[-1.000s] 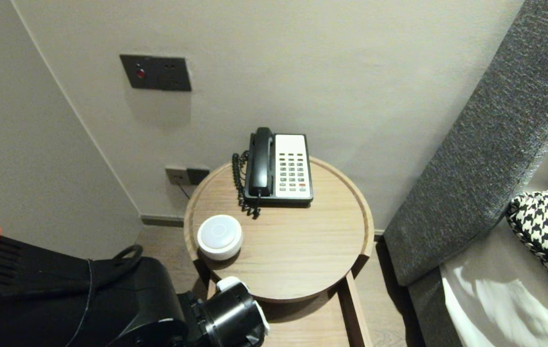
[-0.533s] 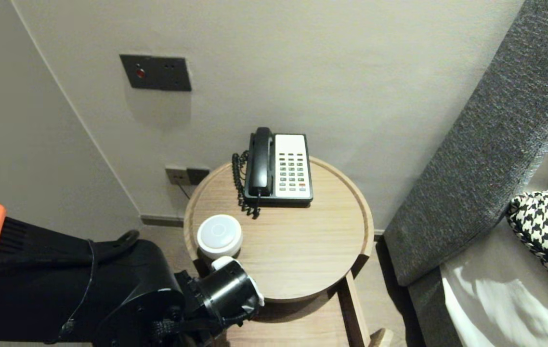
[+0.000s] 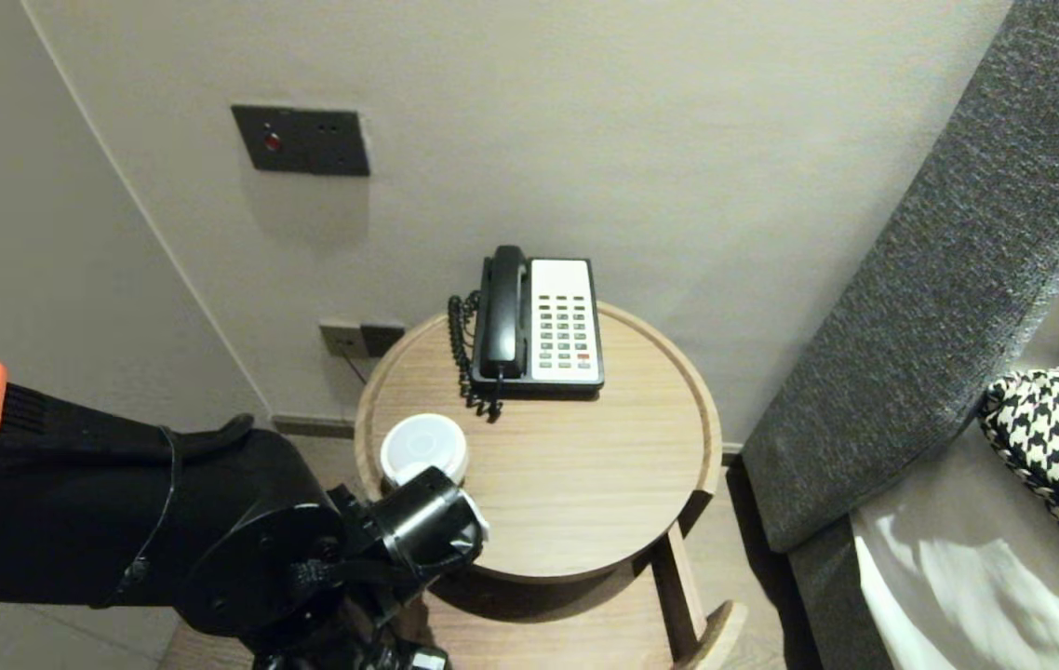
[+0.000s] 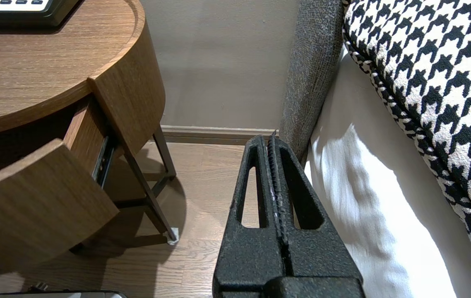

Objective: Close the nightstand drawer

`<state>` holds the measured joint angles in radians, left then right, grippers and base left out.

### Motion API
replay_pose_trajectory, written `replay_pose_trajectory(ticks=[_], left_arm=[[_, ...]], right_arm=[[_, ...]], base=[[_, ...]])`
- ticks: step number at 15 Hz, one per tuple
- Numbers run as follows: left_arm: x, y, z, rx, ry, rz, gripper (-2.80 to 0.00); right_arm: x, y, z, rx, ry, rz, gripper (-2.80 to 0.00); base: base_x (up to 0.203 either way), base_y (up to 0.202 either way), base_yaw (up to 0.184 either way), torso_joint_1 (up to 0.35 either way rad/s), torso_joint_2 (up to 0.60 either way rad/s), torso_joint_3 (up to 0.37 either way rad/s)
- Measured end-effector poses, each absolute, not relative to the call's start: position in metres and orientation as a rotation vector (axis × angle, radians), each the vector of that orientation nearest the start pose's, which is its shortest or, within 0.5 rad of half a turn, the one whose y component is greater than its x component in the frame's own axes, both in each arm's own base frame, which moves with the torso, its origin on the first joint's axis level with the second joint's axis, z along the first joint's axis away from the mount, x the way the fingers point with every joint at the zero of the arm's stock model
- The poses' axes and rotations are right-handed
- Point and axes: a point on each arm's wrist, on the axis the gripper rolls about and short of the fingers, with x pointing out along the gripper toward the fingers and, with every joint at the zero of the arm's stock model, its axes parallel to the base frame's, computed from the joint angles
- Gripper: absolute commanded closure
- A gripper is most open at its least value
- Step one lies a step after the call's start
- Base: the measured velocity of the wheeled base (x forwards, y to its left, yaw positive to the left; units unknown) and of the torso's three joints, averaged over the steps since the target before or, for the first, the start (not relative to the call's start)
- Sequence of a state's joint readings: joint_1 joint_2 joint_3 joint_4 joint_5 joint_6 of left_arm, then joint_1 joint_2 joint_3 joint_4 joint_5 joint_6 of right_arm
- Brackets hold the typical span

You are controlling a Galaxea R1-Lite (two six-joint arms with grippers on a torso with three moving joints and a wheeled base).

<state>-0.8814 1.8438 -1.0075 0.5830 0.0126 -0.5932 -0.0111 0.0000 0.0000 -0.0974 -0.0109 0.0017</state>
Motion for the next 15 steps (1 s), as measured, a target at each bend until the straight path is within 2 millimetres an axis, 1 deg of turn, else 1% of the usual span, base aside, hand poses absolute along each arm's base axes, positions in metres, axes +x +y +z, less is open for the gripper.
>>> replay_pose_trajectory(ticks=[6, 15], left_arm=[[0.184, -0.209, 0.118, 0.12, 1.391, -0.293, 0.0], [0.197, -0.21, 0.125, 0.098, 1.336, -0.258, 0.0]], right_arm=[[-0.023, 0.0, 0.085, 0.002, -0.097, -0.022, 0.0], [-0.023, 0.0, 0.085, 0.002, -0.097, -0.021, 0.0]], base=[[0.0, 0.0, 0.0, 0.0, 0.0, 0.0], [0.0, 0.0, 0.0, 0.0, 0.0, 0.0]])
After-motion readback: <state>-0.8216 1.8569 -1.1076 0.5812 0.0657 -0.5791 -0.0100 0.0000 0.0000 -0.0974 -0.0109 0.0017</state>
